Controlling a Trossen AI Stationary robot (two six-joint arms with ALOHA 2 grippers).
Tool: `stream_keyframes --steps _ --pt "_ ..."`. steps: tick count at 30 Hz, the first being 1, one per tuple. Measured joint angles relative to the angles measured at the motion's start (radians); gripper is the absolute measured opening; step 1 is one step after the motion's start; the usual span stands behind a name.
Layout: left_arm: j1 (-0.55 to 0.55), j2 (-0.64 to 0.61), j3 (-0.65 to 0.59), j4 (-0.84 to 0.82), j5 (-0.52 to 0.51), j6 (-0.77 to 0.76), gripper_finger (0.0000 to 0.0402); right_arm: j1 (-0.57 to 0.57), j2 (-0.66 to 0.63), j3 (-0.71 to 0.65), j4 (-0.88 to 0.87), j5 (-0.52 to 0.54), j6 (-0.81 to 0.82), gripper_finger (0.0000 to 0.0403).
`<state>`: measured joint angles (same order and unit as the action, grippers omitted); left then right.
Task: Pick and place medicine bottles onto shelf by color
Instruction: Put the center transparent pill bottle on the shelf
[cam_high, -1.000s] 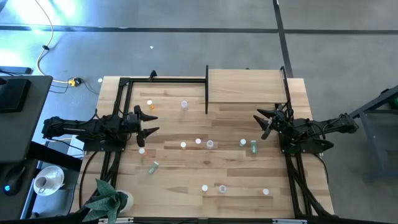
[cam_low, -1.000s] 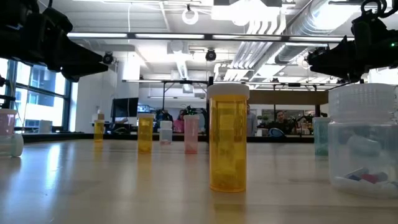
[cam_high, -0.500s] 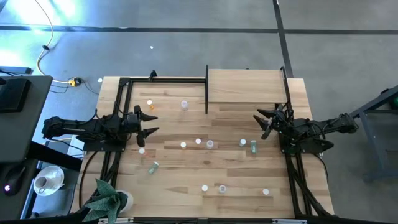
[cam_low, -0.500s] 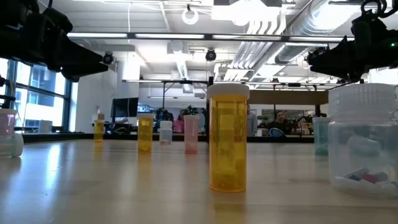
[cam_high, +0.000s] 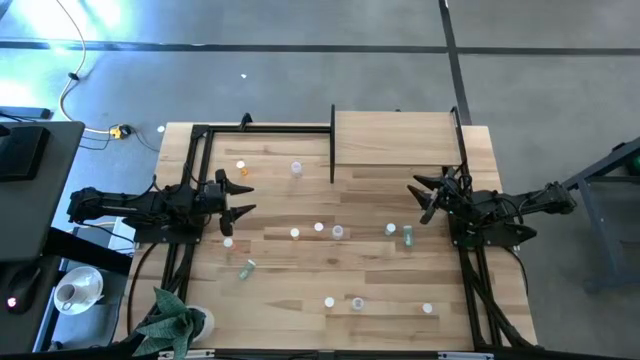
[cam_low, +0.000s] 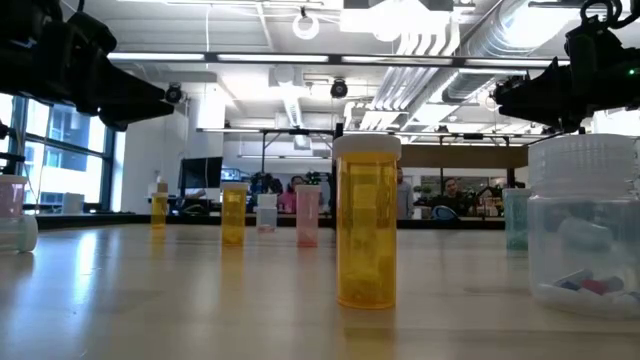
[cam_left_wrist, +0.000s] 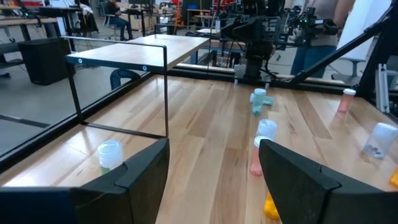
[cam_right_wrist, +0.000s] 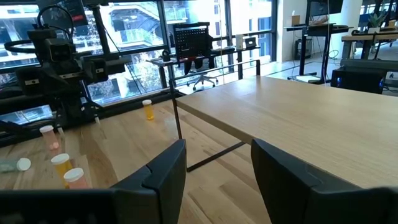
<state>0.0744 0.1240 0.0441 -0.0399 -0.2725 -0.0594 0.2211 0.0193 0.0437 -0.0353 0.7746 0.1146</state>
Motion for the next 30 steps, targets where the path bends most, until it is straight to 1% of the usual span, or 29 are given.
stream_keyframes --steps 3,14,21,30 --pt "0.000 0.000 0.000 0.007 0.000 0.006 0.0239 0.000 0.000 0.000 0.000 0.000 -0.001 0.0172" --pt "0.000 0.000 0.000 0.026 0.001 -0.042 0.0239 0.000 0.000 0.000 0.000 0.000 -0.001 0.0172" --pt "-0.003 0.000 0.000 0.069 0.076 -0.043 0.0239 0.000 0.000 0.000 0.000 0.000 0.000 0.0172" --pt "-0.004 0.000 0.000 0.069 0.078 -0.084 0.0239 0.000 0.000 0.000 0.000 0.000 -0.001 0.0172"
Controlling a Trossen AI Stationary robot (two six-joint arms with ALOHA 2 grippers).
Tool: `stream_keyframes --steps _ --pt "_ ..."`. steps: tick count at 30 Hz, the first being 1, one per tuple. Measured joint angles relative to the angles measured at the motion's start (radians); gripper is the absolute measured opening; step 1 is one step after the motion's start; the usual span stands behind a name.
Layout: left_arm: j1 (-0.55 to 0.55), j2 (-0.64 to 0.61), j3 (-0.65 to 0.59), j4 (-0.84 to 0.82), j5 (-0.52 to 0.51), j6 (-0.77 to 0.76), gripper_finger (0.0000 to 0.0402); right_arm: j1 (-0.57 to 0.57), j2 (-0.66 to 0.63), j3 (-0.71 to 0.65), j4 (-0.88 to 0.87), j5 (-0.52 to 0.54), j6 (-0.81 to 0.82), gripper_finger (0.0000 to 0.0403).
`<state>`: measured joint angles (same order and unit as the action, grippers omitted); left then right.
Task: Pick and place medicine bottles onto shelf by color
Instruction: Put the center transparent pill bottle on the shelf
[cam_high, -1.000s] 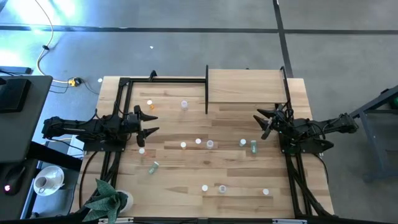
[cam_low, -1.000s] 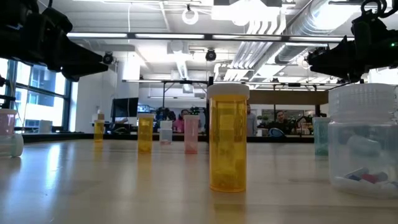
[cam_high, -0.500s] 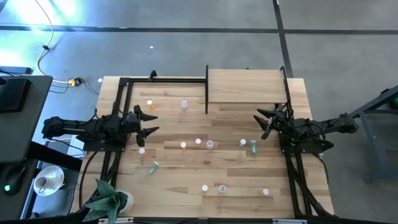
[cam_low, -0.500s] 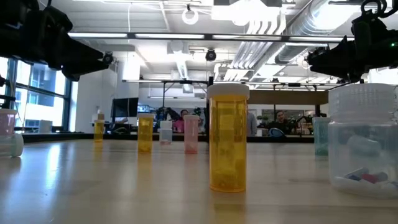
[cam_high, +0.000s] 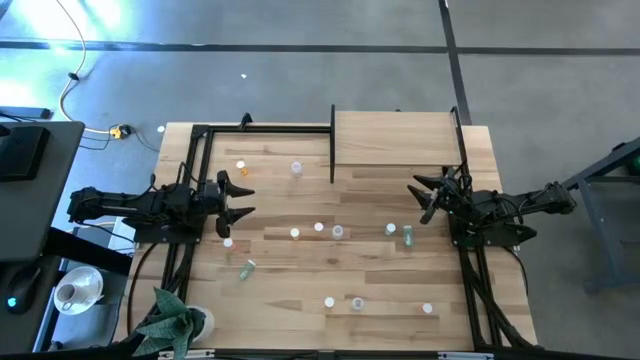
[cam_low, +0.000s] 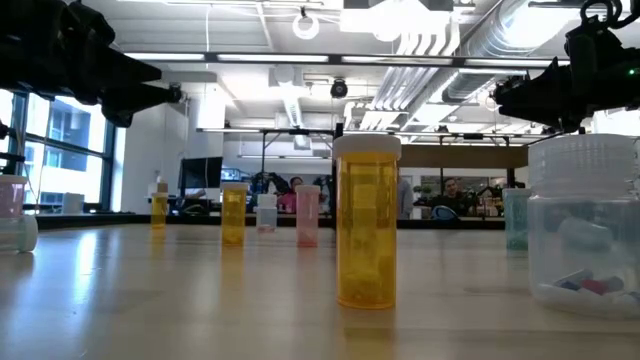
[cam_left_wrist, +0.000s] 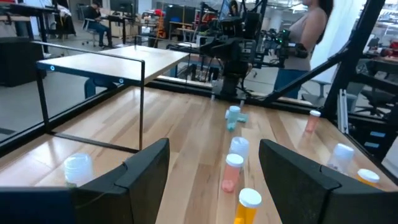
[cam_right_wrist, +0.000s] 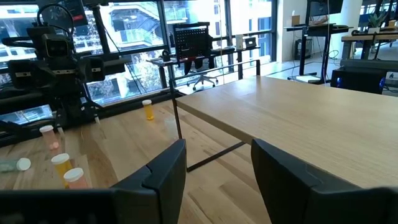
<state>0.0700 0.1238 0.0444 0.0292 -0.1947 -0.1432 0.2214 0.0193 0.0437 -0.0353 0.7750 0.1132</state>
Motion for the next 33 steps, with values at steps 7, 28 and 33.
stream_keyframes --steps 7,28,33 --pt "0.000 0.000 0.000 0.085 -0.027 0.080 0.0239 0.000 0.000 0.000 0.000 0.000 0.001 0.0172" --pt "0.002 0.000 0.007 0.107 -0.046 0.194 0.0239 0.000 0.000 0.000 0.000 0.000 0.000 0.0172" --pt "0.002 0.000 0.007 0.147 -0.060 0.236 0.0239 0.000 0.000 0.000 0.000 0.000 0.016 0.0172"
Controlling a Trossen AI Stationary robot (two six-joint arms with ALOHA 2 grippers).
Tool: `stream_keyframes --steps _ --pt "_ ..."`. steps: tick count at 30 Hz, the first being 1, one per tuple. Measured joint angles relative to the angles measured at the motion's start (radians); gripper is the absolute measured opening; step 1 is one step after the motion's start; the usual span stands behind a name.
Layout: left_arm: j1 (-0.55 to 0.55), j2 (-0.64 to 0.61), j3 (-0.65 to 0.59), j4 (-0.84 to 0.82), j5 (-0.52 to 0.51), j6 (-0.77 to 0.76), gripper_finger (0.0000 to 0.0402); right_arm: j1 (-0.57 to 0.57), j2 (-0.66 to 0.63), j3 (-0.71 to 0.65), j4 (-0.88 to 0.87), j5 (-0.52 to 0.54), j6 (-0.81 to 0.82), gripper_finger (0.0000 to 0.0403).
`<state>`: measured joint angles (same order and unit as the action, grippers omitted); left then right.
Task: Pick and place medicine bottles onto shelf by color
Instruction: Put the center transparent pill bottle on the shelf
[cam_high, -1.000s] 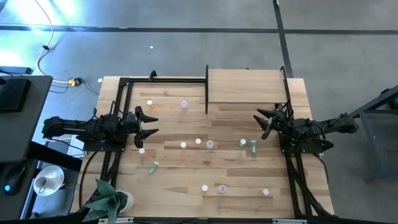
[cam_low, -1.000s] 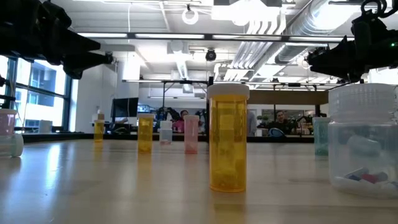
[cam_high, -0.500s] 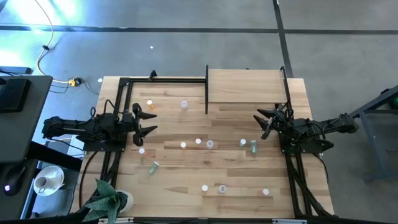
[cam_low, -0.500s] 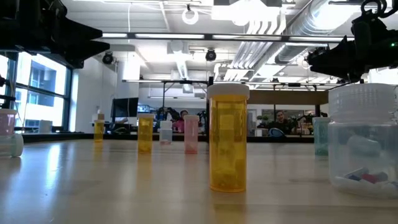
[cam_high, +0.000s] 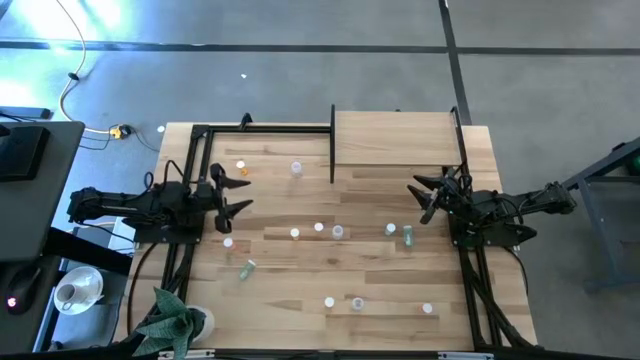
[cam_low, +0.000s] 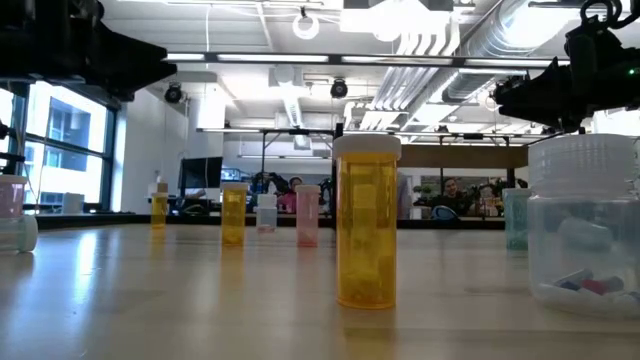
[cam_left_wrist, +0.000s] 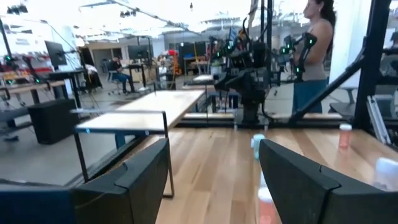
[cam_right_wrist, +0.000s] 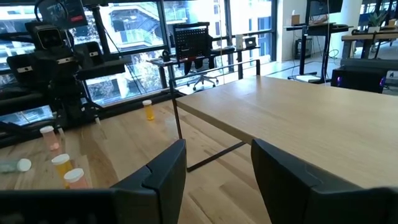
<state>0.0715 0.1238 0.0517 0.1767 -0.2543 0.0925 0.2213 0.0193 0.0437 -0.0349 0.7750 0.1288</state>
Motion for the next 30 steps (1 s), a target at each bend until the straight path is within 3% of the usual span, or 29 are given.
stream_keyframes --steps 12,19,24,30 --pt "0.000 0.000 0.000 0.009 -0.022 -0.010 0.0239 0.000 0.000 -0.002 0.020 -0.077 0.005 0.0172" --pt "0.000 0.000 0.000 0.009 -0.038 -0.004 0.0239 0.000 0.012 -0.003 0.318 -0.233 -0.084 0.0172" --pt "0.000 0.000 0.000 0.009 -0.048 0.005 0.0239 0.000 0.080 0.017 0.500 -0.274 -0.220 0.0175" --pt "0.000 0.000 0.000 0.008 -0.048 -0.002 0.0239 0.000 0.237 0.215 0.351 -0.275 -0.266 0.0194"
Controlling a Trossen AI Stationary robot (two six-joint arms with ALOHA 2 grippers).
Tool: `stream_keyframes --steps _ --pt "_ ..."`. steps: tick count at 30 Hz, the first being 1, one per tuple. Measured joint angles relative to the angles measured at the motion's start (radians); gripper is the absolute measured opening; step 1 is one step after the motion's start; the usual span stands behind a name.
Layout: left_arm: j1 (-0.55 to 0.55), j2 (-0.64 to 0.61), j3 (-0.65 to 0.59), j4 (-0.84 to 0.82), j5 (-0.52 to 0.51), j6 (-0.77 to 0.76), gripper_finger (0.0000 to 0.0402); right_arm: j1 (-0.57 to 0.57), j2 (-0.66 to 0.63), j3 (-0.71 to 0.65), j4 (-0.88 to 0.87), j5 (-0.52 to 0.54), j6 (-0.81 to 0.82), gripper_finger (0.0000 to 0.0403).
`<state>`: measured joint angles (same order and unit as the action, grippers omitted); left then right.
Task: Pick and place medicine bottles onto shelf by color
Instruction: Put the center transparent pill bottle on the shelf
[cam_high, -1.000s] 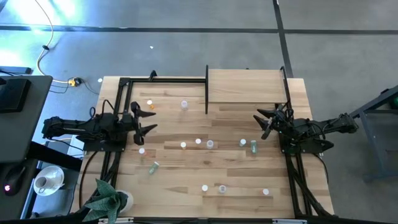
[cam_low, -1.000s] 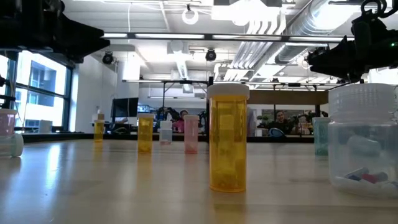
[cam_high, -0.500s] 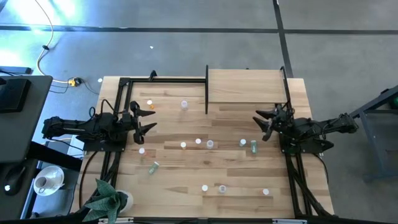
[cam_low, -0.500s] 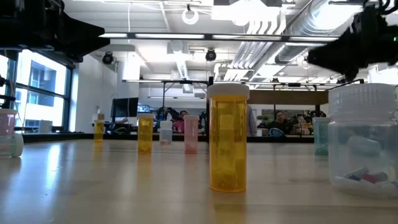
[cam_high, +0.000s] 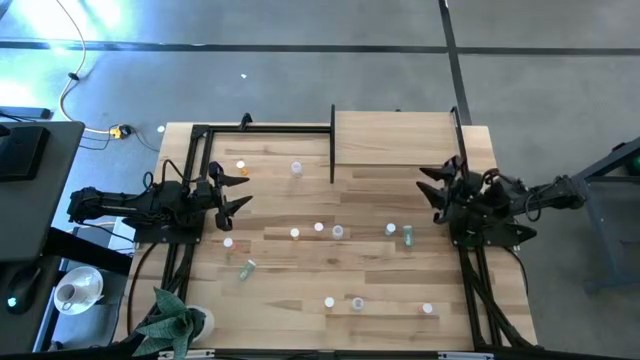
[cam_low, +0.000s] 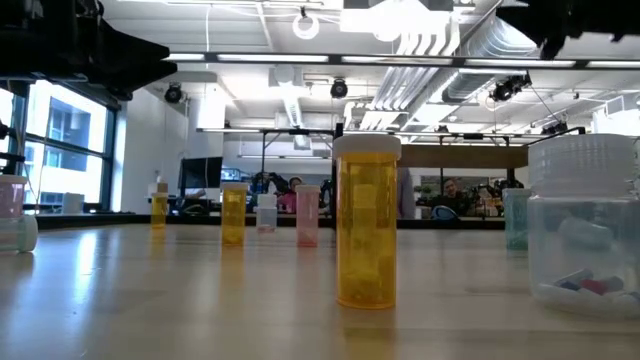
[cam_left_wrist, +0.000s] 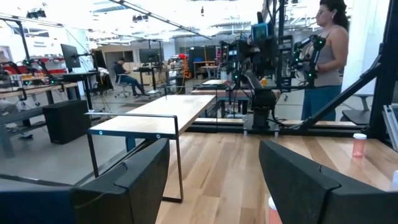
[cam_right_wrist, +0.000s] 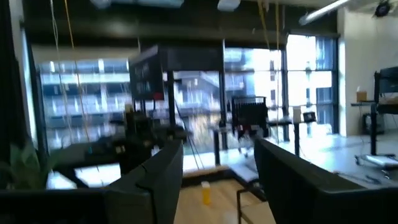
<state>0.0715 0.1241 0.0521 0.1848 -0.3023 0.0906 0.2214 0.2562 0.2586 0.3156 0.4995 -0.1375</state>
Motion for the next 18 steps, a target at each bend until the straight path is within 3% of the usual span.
stream_keyframes --steps 9,18 --pt "0.000 0.000 0.000 -0.005 0.000 -0.008 0.0239 0.000 0.366 0.321 -0.388 -0.004 0.066 0.0207" --pt "0.000 0.000 0.000 -0.031 0.002 -0.011 0.0239 0.000 0.658 0.364 -0.462 -0.173 0.148 0.0207"
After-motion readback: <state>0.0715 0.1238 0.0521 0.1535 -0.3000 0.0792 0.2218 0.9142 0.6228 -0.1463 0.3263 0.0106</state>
